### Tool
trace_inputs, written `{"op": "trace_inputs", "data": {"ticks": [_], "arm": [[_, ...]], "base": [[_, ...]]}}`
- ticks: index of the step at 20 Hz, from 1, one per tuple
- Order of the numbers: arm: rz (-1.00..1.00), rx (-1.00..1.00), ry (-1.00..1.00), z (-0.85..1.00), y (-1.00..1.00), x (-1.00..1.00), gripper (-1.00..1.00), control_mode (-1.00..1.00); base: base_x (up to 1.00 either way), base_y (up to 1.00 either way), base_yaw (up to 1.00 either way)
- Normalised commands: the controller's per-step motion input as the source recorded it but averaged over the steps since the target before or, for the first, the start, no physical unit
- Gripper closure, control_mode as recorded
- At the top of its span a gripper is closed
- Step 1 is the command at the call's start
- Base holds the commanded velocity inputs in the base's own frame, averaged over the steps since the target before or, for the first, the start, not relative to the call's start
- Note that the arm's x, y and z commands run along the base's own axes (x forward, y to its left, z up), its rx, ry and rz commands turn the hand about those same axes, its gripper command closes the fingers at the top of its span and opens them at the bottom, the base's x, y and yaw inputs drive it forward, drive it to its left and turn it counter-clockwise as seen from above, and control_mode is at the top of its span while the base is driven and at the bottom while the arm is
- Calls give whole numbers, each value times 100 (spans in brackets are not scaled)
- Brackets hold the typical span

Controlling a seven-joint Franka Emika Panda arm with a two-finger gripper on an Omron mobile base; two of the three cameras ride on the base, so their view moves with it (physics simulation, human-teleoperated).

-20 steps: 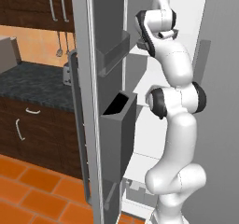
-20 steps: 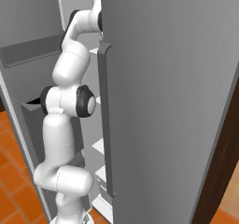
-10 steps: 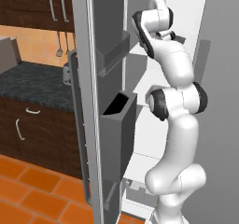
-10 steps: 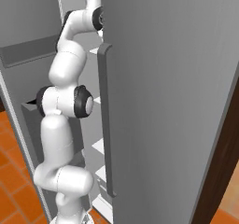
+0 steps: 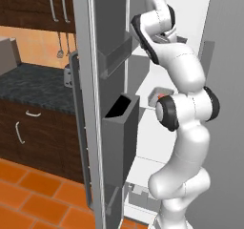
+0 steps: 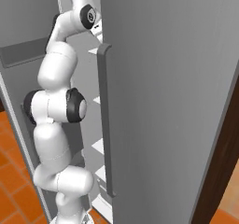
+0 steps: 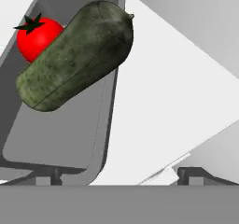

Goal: Take the meat container that has the shrimp and place it on the second highest rack of the freezer. Then take the vegetable container that has the cucumber and tomato and place it on the highest rack of the freezer.

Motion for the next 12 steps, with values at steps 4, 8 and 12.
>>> {"op": "trace_inputs", "data": {"ticks": [4,8,12], "arm": [[15,-13,-24,-3,0,-80,-100,-100],[18,-8,-27,0,0,-98,-100,-100],[15,-1,-11,2,0,-100,-100,-100]], "base": [[0,0,0],[0,0,0],[0,0,0]]}}
